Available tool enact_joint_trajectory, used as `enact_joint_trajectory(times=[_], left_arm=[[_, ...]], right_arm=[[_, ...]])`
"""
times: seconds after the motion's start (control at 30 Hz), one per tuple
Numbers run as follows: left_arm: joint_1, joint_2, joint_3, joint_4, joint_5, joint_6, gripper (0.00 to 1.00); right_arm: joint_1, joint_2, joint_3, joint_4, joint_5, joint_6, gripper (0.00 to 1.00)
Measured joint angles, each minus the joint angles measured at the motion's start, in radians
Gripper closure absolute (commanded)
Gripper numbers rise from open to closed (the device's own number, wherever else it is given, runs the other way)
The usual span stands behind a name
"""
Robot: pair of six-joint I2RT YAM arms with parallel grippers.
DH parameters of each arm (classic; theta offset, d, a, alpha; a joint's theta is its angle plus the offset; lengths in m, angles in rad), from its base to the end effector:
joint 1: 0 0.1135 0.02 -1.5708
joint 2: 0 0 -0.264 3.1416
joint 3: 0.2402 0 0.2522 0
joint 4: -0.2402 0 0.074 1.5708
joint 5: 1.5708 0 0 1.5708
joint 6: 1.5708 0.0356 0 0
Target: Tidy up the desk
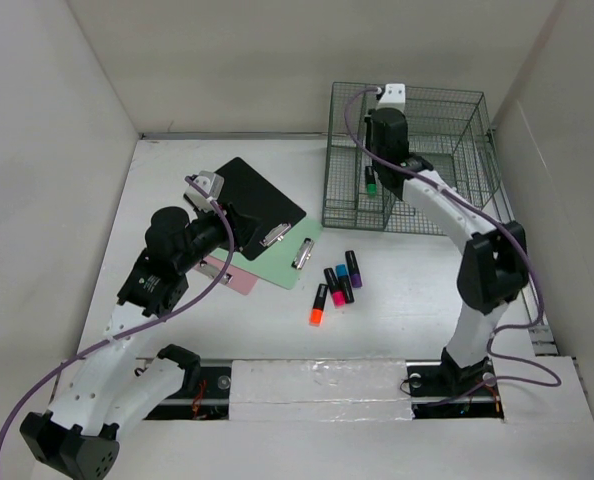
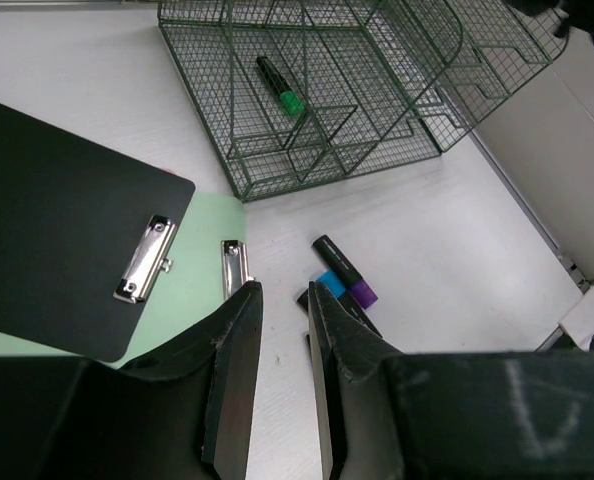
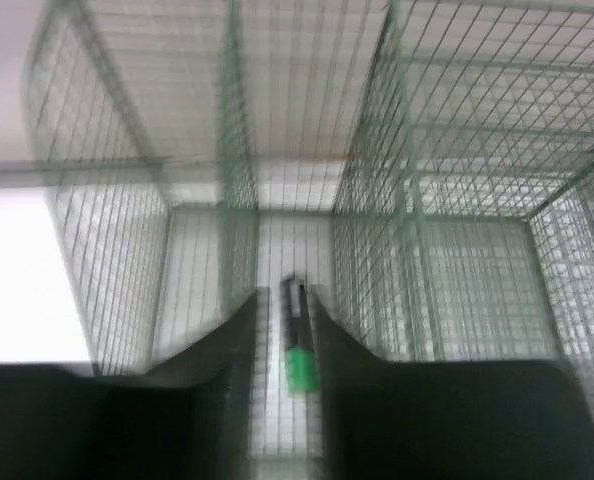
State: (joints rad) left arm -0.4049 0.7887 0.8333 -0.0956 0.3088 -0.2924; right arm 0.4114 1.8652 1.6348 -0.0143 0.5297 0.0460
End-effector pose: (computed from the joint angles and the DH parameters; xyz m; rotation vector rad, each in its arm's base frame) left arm 0.1646 -0.0823 0.3661 0.3383 1.6430 -0.7814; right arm 0.4200 0.1636 0.3432 0.0465 1.7833 -0.1520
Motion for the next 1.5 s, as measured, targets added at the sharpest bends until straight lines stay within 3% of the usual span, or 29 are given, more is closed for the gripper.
enact_joint_trajectory(times=[0.1, 0.17, 0.27, 0.3, 0.4, 0.57, 1.07, 1.1, 1.13, 1.37, 1.5], left_arm=[[0.000, 0.002, 0.000, 0.000, 0.000, 0.000, 0.78], [0.000, 0.005, 0.000, 0.000, 0.002, 0.000, 0.78], [0.000, 0.013, 0.000, 0.000, 0.003, 0.000, 0.79], [0.000, 0.015, 0.000, 0.000, 0.003, 0.000, 0.79], [0.000, 0.021, 0.000, 0.000, 0.006, 0.000, 0.79], [0.000, 0.021, 0.000, 0.000, 0.006, 0.000, 0.79], [0.000, 0.021, 0.000, 0.000, 0.006, 0.000, 0.78], [0.000, 0.021, 0.000, 0.000, 0.006, 0.000, 0.78], [0.000, 0.021, 0.000, 0.000, 0.006, 0.000, 0.78], [0.000, 0.021, 0.000, 0.000, 0.008, 0.000, 0.78], [0.000, 0.021, 0.000, 0.000, 0.014, 0.000, 0.78]], right_arm=[[0.052, -0.174, -0.185, 0.009, -0.032, 0.052, 0.99], [0.106, -0.309, -0.340, 0.056, -0.051, 0.083, 0.99], [0.202, -0.479, -0.562, 0.093, -0.086, 0.129, 0.88], [0.233, -0.517, -0.626, 0.092, -0.097, 0.148, 0.74], [0.288, -0.550, -0.764, 0.053, -0.119, 0.195, 0.56], [0.328, -0.513, -0.906, -0.065, -0.145, 0.279, 0.53], [0.331, -0.312, -0.895, -0.080, -0.179, 0.343, 0.56], [0.331, -0.305, -0.889, -0.080, -0.179, 0.344, 0.63], [0.331, -0.298, -0.881, -0.080, -0.179, 0.344, 0.77], [0.331, -0.280, -0.856, -0.088, -0.151, 0.349, 0.82], [0.331, -0.357, -0.828, -0.146, -0.109, 0.322, 0.81]])
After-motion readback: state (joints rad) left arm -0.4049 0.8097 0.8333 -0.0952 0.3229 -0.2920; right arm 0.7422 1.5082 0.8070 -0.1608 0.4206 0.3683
